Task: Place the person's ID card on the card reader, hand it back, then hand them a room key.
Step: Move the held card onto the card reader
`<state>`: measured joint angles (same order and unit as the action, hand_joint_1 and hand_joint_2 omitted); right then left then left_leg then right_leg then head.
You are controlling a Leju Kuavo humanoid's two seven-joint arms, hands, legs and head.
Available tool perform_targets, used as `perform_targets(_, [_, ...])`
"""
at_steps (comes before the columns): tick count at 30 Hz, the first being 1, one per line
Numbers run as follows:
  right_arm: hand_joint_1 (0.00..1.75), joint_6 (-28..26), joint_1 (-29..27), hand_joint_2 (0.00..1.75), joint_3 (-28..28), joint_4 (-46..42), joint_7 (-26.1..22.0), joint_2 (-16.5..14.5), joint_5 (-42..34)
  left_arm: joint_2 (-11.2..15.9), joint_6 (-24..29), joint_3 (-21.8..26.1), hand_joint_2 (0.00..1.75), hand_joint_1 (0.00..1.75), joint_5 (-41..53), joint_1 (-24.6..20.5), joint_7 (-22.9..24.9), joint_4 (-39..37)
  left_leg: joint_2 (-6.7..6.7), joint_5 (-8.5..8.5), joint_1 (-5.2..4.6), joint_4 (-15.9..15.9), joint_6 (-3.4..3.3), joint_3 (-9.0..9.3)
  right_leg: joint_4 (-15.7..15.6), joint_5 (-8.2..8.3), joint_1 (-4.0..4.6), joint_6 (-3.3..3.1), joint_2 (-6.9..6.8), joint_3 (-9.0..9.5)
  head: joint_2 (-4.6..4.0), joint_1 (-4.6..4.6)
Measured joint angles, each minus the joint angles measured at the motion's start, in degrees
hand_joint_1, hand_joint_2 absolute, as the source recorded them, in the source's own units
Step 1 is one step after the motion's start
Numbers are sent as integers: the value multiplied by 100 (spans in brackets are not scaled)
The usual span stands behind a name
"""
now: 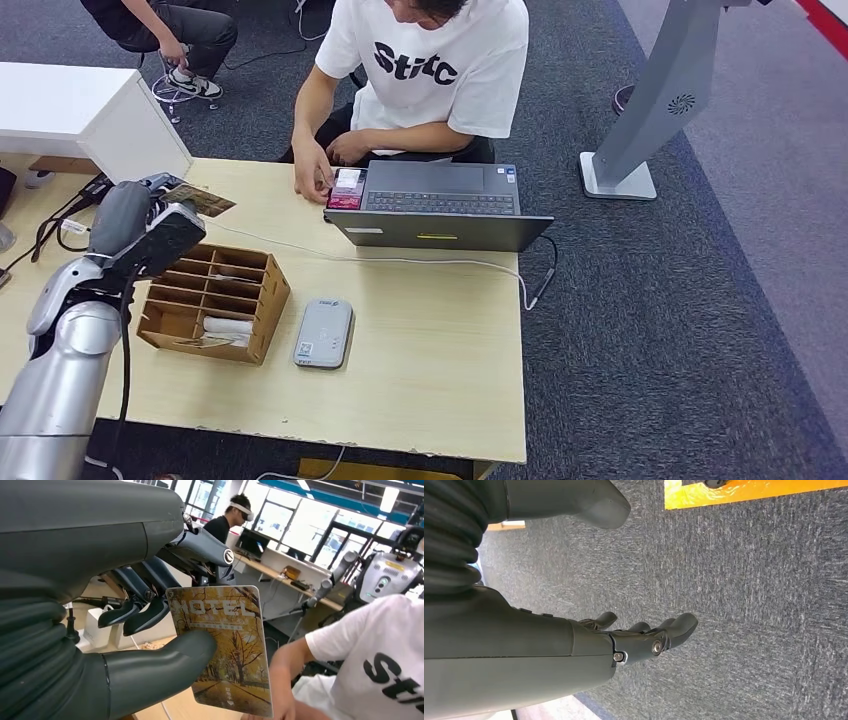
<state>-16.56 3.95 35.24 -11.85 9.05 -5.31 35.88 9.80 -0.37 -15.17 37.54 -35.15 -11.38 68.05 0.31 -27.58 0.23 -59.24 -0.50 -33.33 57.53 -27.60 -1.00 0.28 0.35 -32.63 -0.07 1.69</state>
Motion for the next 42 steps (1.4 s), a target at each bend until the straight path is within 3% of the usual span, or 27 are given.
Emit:
perform_targets(14, [0,19,1,175,97,-2,1,2,184,59,-221,-818,175,175,173,22,228,13,0,0,0,0,0,0,0,0,0,0,0,0,0,0])
perform_targets(31, [0,118,5,175,109,-1,19,2,429,-86,-331,-1315,175,175,216,-59,294,-870,0,0,0,-1,0,1,0,1,0,0,1,-1,0,5])
perform_targets(42, [0,119,7,175,109,-1,20,2,433,-213,-326,-1387,175,175,224,-129,293,-1238,0,0,0,0,0,1,0,0,0,0,1,-1,0,4])
